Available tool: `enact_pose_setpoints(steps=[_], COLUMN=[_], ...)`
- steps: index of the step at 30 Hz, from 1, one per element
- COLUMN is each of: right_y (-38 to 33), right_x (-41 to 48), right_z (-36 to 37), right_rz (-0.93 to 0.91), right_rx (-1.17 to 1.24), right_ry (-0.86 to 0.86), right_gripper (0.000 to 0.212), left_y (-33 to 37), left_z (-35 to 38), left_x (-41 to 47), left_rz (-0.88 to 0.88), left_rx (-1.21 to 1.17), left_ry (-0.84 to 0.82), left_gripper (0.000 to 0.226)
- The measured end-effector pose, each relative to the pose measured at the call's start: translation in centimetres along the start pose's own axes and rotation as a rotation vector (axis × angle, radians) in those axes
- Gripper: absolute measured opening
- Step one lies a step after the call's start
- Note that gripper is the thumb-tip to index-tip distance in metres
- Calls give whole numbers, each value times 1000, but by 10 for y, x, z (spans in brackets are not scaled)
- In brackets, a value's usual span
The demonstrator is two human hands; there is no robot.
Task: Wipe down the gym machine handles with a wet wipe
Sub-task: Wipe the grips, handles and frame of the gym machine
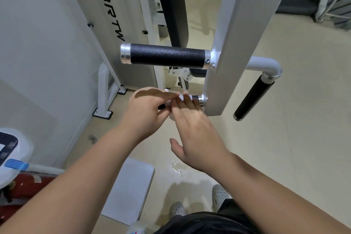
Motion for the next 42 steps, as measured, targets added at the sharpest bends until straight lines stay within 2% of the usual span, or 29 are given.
enact_pose_setpoints(steps=[4,6,9,11,14,19,22,24,27,29,32,35,37,39,42], right_y=[19,27,30,30,28,24,25,25,25,24,23,23,25,27,28], right_x=[-39,-53,-59,-56,-51,-49,-46,-44,-41,-41,-40,-41,-41,-41,-41], right_z=[1,3,10,13,19,25,27,28,29,30,29,29,29,29,30], right_rz=[27,120,194,185,181,198,194,191,207,214,223,224,214,188,167], right_rx=[16,19,-5,-21,-116,-158,-168,-164,-156,-175,-199,-214,-224,-240,-231], right_ry=[346,392,280,197,115,95,93,100,110,103,84,73,66,68,97], right_gripper=[64,66,83,90,95,99,99,98,97,97,97,97,98,99,97], left_y=[-16,-30,-51,-52,-32,-13,-39,-63,-77,-66,-39,-21,-24,-41,-74], left_z=[-1,-5,-13,-11,5,21,11,0,-7,-2,13,24,21,12,-2], left_x=[5,7,10,16,30,50,48,38,27,33,58,72,73,67,45], left_rz=[-23,-115,-308,-353,-298,-175,-159,-184,-239,-194,-144,-129,-135,-144,-213], left_rx=[-76,-180,-373,-406,-310,-403,-410,-428,-472,-439,-373,-451,-543,-597,-611], left_ry=[-122,-181,-274,-295,-295,-426,-487,-493,-447,-452,-582,-744,-786,-783,-672], left_gripper=[21,21,25,22,2,14,14,28,14,17,24,40,27,19,36])
Point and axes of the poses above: each hand's wrist, its own x-axis towards the middle knuckle, its own z-axis out of the palm, y = z × x, the point moved 2 cm from there along x, towards the middle knuckle, and after that the axes turned 2 degrees about x, right-handed, at the moved point
